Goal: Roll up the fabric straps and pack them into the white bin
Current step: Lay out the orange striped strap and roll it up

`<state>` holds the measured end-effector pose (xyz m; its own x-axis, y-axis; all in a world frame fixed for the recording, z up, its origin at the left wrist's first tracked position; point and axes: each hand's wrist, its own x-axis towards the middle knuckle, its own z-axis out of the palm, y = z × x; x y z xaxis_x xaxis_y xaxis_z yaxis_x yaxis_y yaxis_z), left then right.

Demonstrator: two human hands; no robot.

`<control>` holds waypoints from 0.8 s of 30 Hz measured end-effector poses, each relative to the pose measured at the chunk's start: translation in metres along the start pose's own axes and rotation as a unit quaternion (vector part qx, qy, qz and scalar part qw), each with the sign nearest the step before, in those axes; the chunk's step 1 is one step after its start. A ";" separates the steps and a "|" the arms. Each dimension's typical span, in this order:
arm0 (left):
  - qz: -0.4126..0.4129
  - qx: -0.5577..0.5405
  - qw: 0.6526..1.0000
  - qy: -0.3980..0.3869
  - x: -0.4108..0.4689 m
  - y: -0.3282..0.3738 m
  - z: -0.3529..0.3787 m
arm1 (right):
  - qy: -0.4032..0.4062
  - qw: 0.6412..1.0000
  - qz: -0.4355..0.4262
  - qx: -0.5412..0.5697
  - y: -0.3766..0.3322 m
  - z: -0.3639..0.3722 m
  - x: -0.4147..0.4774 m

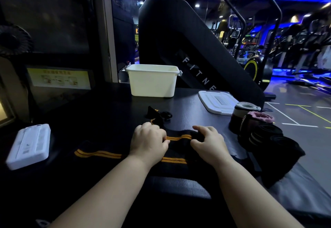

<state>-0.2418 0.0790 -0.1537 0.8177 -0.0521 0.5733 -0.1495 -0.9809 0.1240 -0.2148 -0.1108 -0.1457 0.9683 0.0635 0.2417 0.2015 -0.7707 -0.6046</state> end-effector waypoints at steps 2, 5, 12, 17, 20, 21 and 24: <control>0.065 -0.054 0.996 0.021 0.003 -0.003 0.007 | -0.003 0.999 -0.007 -0.037 -0.003 0.000 0.000; 0.087 -0.082 0.990 -0.081 0.005 -0.001 0.005 | -0.027 0.997 -0.027 -0.068 -0.006 -0.001 -0.002; -0.011 0.021 0.979 -0.205 0.011 -0.001 0.004 | 0.006 0.974 -0.068 -0.217 -0.006 -0.022 0.000; -0.048 0.094 0.983 -0.151 0.004 0.005 0.001 | -0.057 0.948 -0.120 -0.288 0.007 -0.037 0.001; -0.047 0.112 0.982 -0.142 0.003 0.009 -0.003 | -0.110 0.967 -0.114 -0.200 0.015 -0.042 0.001; -0.045 0.111 0.983 -0.141 0.003 0.010 -0.004 | -0.123 0.971 -0.105 -0.174 0.016 -0.043 0.002; -0.028 0.084 0.986 -0.140 0.003 0.009 -0.004 | -0.135 0.976 -0.084 -0.148 0.021 -0.046 0.002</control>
<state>-0.2426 0.0710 -0.1477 0.9471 -0.0237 0.3202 -0.0249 -0.9997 -0.0006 -0.2151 -0.1564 -0.1230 0.9371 0.3387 0.0844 0.3475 -0.8822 -0.3178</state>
